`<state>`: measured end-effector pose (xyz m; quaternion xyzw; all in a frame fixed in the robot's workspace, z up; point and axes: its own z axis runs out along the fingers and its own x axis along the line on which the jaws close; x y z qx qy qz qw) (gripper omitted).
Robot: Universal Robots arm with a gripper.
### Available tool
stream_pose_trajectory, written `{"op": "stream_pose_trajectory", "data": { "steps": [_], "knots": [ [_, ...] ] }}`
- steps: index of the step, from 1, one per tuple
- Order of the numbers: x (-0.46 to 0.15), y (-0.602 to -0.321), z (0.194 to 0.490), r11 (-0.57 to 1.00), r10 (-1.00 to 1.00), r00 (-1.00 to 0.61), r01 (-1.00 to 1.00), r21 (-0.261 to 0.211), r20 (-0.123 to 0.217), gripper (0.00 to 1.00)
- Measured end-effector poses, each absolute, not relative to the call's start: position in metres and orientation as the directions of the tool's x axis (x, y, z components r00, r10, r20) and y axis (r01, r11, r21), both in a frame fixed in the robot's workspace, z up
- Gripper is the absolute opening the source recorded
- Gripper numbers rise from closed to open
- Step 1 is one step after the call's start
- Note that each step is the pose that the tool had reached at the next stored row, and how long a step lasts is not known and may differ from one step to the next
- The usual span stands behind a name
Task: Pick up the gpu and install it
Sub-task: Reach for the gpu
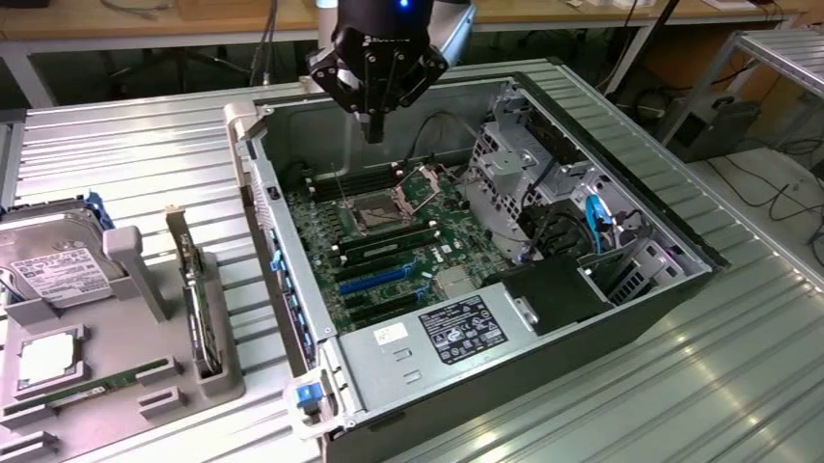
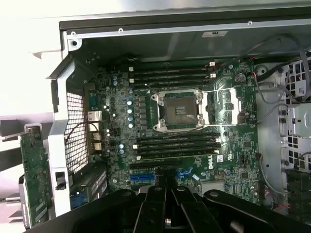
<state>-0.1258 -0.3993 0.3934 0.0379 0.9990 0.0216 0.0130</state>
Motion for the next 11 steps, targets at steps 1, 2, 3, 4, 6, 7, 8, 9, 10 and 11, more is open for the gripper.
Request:
{"op": "stream_pose_trajectory", "data": {
  "steps": [1, 2, 3, 4, 6, 7, 8, 9, 10, 11],
  "knots": [
    [-0.13, -0.4, 0.393, 0.996, 0.076, -0.997, 0.075, 0.044, -0.025, 0.11],
    [-0.134, -0.401, 0.393, 0.996, 0.076, -0.997, 0.075, 0.044, -0.024, 0.11],
    [-0.14, -0.402, 0.393, 0.996, 0.076, -0.997, 0.075, 0.044, -0.024, 0.11],
    [-0.145, -0.403, 0.393, 0.996, 0.076, -0.997, 0.075, 0.044, -0.024, 0.11],
    [-0.156, -0.405, 0.393, 0.996, 0.076, -0.997, 0.075, 0.044, -0.025, 0.11],
    [-0.162, -0.406, 0.393, 0.996, 0.076, -0.997, 0.075, 0.044, -0.024, 0.11],
    [-0.169, -0.408, 0.393, 0.996, 0.076, -0.997, 0.075, 0.044, -0.025, 0.11],
    [-0.177, -0.411, 0.393, 0.996, 0.076, -0.997, 0.075, 0.044, -0.025, 0.11],
    [-0.181, -0.412, 0.393, 0.996, 0.076, -0.997, 0.075, 0.044, -0.025, 0.11],
    [-0.184, -0.413, 0.393, 0.996, 0.076, -0.997, 0.075, 0.044, -0.025, 0.11]
  ]
}}
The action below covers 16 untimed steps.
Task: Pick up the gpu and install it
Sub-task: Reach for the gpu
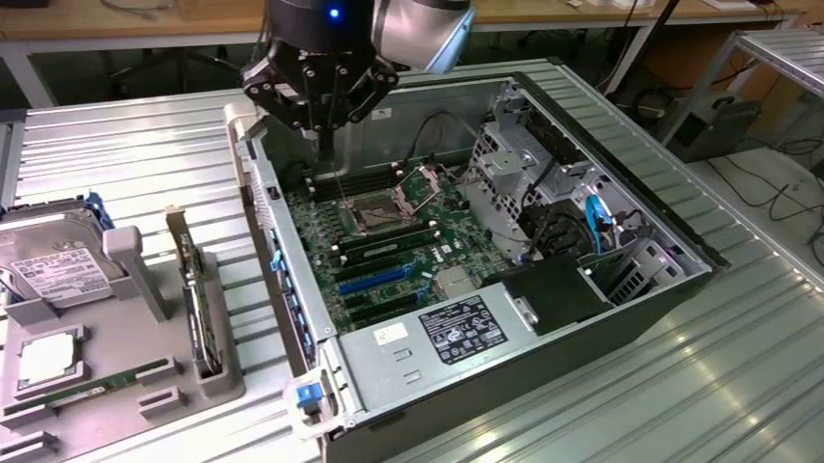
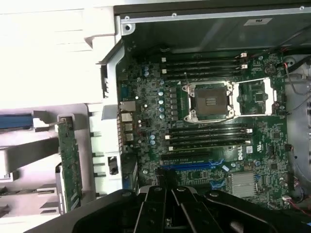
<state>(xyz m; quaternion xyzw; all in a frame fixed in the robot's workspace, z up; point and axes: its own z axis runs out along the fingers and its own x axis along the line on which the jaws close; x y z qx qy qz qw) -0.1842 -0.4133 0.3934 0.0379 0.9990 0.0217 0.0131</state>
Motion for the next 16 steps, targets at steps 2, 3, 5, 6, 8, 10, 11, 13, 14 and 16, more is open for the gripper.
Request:
{"op": "stream_pose_trajectory", "data": {
  "steps": [2, 3, 5, 6, 8, 10, 11, 13, 14, 16],
  "knots": [
    [-0.193, -0.417, 0.393, 0.996, 0.076, -0.997, 0.075, 0.045, -0.025, 0.11],
    [-0.196, -0.418, 0.393, 0.996, 0.076, -0.997, 0.075, 0.044, -0.025, 0.11],
    [-0.204, -0.422, 0.393, 0.996, 0.076, -0.997, 0.075, 0.044, -0.026, 0.11],
    [-0.208, -0.424, 0.393, 0.996, 0.076, -0.997, 0.075, 0.045, -0.026, 0.11],
    [-0.215, -0.428, 0.393, 0.996, 0.076, -0.997, 0.075, 0.044, -0.026, 0.11],
    [-0.226, -0.434, 0.393, 0.996, 0.076, -0.997, 0.075, 0.044, -0.027, 0.11],
    [-0.23, -0.436, 0.393, 0.996, 0.076, -0.997, 0.075, 0.045, -0.027, 0.11],
    [-0.239, -0.44, 0.393, 0.996, 0.076, -0.997, 0.075, 0.045, -0.028, 0.11],
    [-0.243, -0.443, 0.393, 0.996, 0.076, -0.997, 0.075, 0.045, -0.028, 0.11],
    [-0.252, -0.446, 0.392, 0.996, 0.076, -0.997, 0.075, 0.044, -0.028, 0.11]
  ]
}}
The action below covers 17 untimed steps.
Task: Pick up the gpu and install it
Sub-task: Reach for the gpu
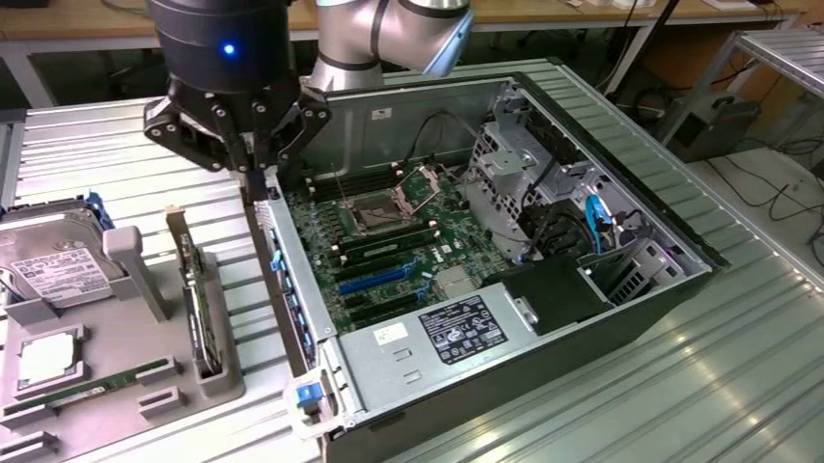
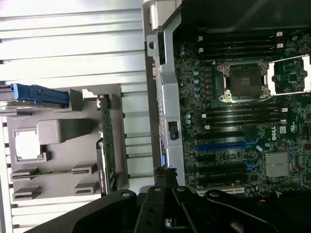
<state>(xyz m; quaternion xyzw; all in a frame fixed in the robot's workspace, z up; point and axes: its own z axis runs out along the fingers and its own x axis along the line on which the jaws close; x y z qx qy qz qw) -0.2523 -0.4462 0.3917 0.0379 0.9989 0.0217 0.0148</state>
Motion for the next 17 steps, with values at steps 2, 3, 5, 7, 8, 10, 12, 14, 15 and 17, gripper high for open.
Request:
{"op": "stream_pose_trajectory", "data": {
  "steps": [2, 3, 5, 7, 8, 10, 12, 14, 15, 17],
  "knots": [
    [-0.266, -0.449, 0.389, 0.996, 0.076, -0.997, 0.075, 0.044, -0.028, 0.11],
    [-0.271, -0.45, 0.389, 0.996, 0.076, -0.997, 0.075, 0.043, -0.028, 0.11],
    [-0.282, -0.451, 0.386, 0.996, 0.076, -0.997, 0.075, 0.042, -0.028, 0.11],
    [-0.291, -0.451, 0.384, 0.996, 0.076, -0.997, 0.075, 0.041, -0.028, 0.11],
    [-0.297, -0.452, 0.383, 0.996, 0.076, -0.997, 0.075, 0.041, -0.028, 0.11],
    [-0.307, -0.452, 0.38, 0.996, 0.076, -0.997, 0.075, 0.04, -0.028, 0.11],
    [-0.319, -0.452, 0.376, 0.996, 0.076, -0.997, 0.075, 0.039, -0.028, 0.11],
    [-0.33, -0.452, 0.373, 0.996, 0.076, -0.997, 0.075, 0.037, -0.029, 0.11],
    [-0.332, -0.452, 0.372, 0.997, 0.076, -0.997, 0.075, 0.037, -0.029, 0.11],
    [-0.332, -0.452, 0.372, 0.997, 0.076, -0.997, 0.075, 0.037, -0.029, 0.11]
  ]
}}
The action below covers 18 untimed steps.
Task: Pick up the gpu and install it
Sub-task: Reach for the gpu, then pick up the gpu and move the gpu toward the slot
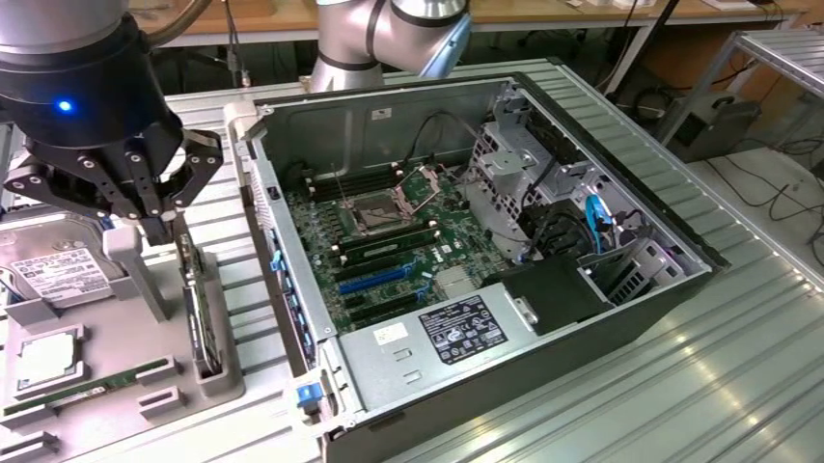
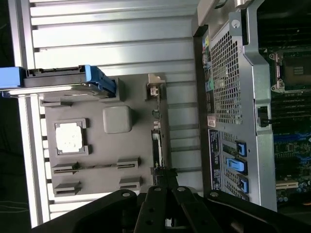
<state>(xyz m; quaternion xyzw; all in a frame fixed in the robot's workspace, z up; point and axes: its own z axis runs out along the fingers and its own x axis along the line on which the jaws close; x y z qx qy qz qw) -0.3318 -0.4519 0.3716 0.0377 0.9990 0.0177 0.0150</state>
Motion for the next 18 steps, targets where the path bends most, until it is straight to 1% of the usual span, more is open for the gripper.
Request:
{"op": "stream_pose_trajectory", "data": {
  "steps": [14, 18],
  "knots": [
    [-0.3318, -0.4519, 0.3716, 0.997, 0.076, -0.997, 0.075, 0.036, -0.029, 0.11],
    [-0.3318, -0.452, 0.3716, 0.997, 0.076, -0.997, 0.075, 0.036, -0.028, 0.36]
  ]
}}
